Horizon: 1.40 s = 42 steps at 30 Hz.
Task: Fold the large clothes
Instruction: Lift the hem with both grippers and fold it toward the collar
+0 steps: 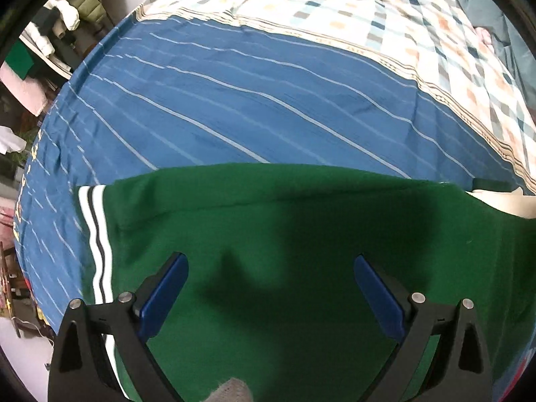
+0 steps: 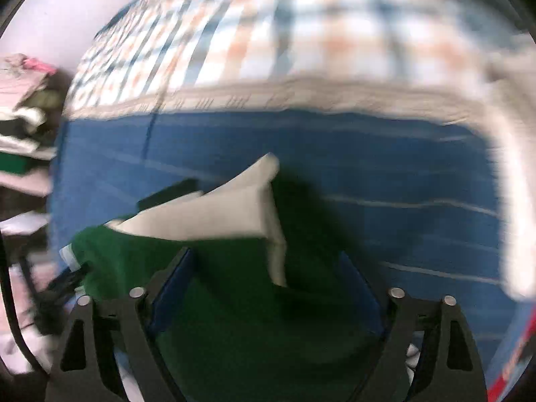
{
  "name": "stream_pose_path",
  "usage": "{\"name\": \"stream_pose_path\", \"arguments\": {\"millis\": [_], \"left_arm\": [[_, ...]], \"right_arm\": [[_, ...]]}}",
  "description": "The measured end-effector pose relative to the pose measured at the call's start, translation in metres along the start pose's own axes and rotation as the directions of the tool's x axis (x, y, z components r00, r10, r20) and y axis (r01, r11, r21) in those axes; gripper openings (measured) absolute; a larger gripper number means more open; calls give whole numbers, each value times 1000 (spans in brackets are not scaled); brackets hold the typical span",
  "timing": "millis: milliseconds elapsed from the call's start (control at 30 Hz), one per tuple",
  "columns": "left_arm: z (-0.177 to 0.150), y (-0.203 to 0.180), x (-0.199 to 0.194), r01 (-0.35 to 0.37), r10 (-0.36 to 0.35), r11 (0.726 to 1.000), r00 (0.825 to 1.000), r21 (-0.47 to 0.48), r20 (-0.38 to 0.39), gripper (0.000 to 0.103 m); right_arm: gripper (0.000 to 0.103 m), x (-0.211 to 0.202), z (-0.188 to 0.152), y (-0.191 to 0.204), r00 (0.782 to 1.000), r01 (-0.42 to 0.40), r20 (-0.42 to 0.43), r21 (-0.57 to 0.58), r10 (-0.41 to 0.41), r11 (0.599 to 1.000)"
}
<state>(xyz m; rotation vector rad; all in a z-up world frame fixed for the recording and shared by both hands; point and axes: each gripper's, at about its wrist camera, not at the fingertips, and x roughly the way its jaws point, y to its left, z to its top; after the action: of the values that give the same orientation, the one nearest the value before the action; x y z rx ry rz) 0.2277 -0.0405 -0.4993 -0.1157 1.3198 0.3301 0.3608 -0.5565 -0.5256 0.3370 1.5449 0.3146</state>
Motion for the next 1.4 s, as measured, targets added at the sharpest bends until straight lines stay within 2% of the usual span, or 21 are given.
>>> {"name": "stream_pose_path", "arguments": {"millis": [33,67,167,267,367,467,533,600,633,700,767,900,1000,1067,1133,1200,1233,1267,1300,1333,1400], "left_arm": [[0,-3,1,-5,5,1000,1000,2,-1,102],[0,-6,1,-16,16,1000,1000,5,-3,102],[-5,-11,3,-39,39,999,999,5,-9,102],[-7,-12,16,-73,73,997,997,0,-26,102],[-10,-12,35,-87,87,996,994,5,-63,103],[-13,-8,50,-58,57,998,995,-11,-82,103],[-12,-6,52,-38,37,999,996,-18,-77,103],[-14,-4,53,-25,23,999,998,-24,-64,103],[-15,-3,54,-14,13,999,999,-32,-51,103],[-17,-2,53,-1,0,999,1000,-50,-20,103],[-18,0,55,12,-12,996,1000,-83,-4,103],[-11,10,45,7,-16,991,998,-136,-63,103],[-10,30,20,-46,39,982,998,-185,-45,103],[-8,52,8,-137,136,970,991,-199,-15,103],[-4,85,15,-260,260,944,965,-204,-27,103],[-3,117,40,-322,311,920,947,-223,-84,103],[-3,133,54,-308,291,921,951,-241,-104,103],[-4,148,64,-225,205,931,974,-287,-96,103],[-4,158,71,-159,137,932,986,-327,-89,103],[-3,159,74,-142,119,932,989,-332,-89,103],[1,155,73,-161,140,941,986,-299,-89,103]], "right_arm": [[12,9,6,-1,999,-37,-31,2,38,999],[8,14,13,3,998,-46,-40,-7,46,999],[7,0,26,23,998,-43,46,-56,46,998],[7,-17,37,26,986,-76,145,-21,78,997],[7,16,46,21,993,29,110,2,-30,1000],[8,51,54,15,996,78,38,33,-79,996],[15,53,59,20,996,93,12,21,-94,995],[42,31,58,25,990,137,31,12,-137,991],[47,16,54,28,983,172,58,-2,-172,985],[48,-21,40,35,970,215,118,-23,-211,976],[48,-52,23,40,968,206,147,-4,-203,979],[48,-71,-1,54,983,96,161,-20,-92,995],[48,-37,0,73,991,47,124,-50,-41,998],[47,-7,8,81,994,44,99,-53,-38,998],[47,28,21,83,994,86,74,-38,-83,996],[46,57,35,78,994,102,37,8,-102,995],[46,65,41,76,992,120,41,23,-121,993],[46,74,49,77,988,146,45,13,-146,989],[46,79,53,77,986,159,45,10,-159,987],[46,81,58,78,985,168,43,24,-169,985],[46,87,63,83,979,202,15,11,-202,979]]}}
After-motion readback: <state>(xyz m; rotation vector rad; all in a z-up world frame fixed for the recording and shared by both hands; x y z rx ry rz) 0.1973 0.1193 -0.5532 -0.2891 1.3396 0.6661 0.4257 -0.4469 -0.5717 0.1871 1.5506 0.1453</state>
